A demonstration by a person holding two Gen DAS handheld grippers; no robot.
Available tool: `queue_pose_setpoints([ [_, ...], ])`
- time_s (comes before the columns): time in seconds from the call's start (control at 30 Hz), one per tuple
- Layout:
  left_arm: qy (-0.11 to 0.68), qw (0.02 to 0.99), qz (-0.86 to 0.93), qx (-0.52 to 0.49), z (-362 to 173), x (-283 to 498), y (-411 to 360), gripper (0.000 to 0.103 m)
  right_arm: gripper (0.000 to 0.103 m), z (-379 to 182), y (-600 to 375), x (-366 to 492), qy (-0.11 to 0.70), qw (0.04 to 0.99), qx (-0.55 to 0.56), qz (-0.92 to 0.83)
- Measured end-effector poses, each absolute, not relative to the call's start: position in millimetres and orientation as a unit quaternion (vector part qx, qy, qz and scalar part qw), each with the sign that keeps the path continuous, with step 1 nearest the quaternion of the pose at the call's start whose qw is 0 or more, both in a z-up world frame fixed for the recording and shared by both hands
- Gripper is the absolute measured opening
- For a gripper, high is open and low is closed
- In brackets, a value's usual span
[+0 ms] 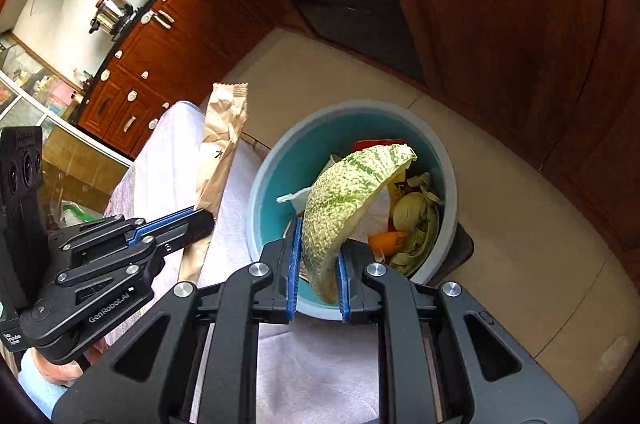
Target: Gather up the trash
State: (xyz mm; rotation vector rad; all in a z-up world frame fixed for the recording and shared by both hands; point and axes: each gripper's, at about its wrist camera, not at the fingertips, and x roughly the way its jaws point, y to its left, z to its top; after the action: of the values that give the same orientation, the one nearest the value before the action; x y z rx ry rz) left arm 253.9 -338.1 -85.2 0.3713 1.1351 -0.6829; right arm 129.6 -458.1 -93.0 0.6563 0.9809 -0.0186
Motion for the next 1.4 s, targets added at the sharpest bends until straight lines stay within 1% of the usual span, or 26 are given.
queue_pose_setpoints([
  [0.07,0.527,0.771,-0.314,0.171,-92,258,-343,0.008,0.015,-98,-459,133,0.467,0.828,0.310,-0.011],
  [0.13,0.532,0.770,-0.309,0.169,-98,263,-347,0.008,0.015,-100,-461,137,0.468,0.826,0.312,-0.011],
  [0.2,0.539,0.768,-0.304,0.165,-102,267,-347,0.023,0.017,-100,-460,142,0.467,0.828,0.310,-0.011],
  [0.23,0.538,0.771,-0.298,0.166,-102,267,-346,0.043,0.017,-99,-459,144,0.466,0.829,0.309,-0.010],
  [0.27,0.529,0.779,-0.289,0.172,-101,267,-344,0.055,0.017,-98,-458,145,0.465,0.830,0.308,-0.010],
  [0.3,0.520,0.787,-0.281,0.177,-100,263,-347,0.056,0.018,-98,-457,147,0.464,0.831,0.307,-0.009],
  [0.33,0.516,0.791,-0.275,0.181,-101,264,-344,0.057,0.021,-97,-456,148,0.464,0.831,0.306,-0.009],
  [0.37,0.519,0.789,-0.274,0.181,-101,265,-343,0.063,0.023,-96,-456,148,0.464,0.832,0.305,-0.010],
  [0.4,0.524,0.787,-0.273,0.179,-101,266,-343,0.067,0.033,-95,-456,149,0.462,0.832,0.306,-0.010],
  [0.43,0.525,0.787,-0.271,0.177,-100,266,-343,0.071,0.054,-94,-456,148,0.461,0.833,0.306,-0.013],
  [0.5,0.521,0.792,-0.265,0.176,-98,265,-340,0.076,0.075,-91,-453,144,0.457,0.836,0.303,-0.022],
  [0.57,0.520,0.793,-0.264,0.174,-97,262,-336,0.083,0.078,-89,-452,144,0.458,0.836,0.303,-0.024],
  [0.63,0.517,0.796,-0.262,0.173,-95,258,-334,0.088,0.086,-89,-452,143,0.461,0.834,0.302,-0.027],
  [0.77,0.509,0.800,-0.264,0.178,-85,248,-329,0.093,0.087,-87,-452,138,0.469,0.831,0.298,-0.031],
  [0.9,0.501,0.803,-0.268,0.177,-74,238,-320,0.095,0.094,-81,-451,131,0.469,0.832,0.294,-0.036],
  [1.0,0.494,0.807,-0.270,0.175,-65,230,-310,0.096,0.094,-77,-449,124,0.470,0.832,0.293,-0.039],
  [1.03,0.492,0.809,-0.269,0.175,-63,226,-305,0.097,0.096,-75,-448,121,0.471,0.831,0.294,-0.038],
  [1.2,0.486,0.818,-0.261,0.163,-48,205,-281,0.099,0.096,-65,-441,112,0.480,0.829,0.283,-0.040],
  [1.4,0.499,0.814,-0.260,0.143,-39,180,-244,0.099,0.096,-45,-421,96,0.492,0.837,0.231,-0.060],
])
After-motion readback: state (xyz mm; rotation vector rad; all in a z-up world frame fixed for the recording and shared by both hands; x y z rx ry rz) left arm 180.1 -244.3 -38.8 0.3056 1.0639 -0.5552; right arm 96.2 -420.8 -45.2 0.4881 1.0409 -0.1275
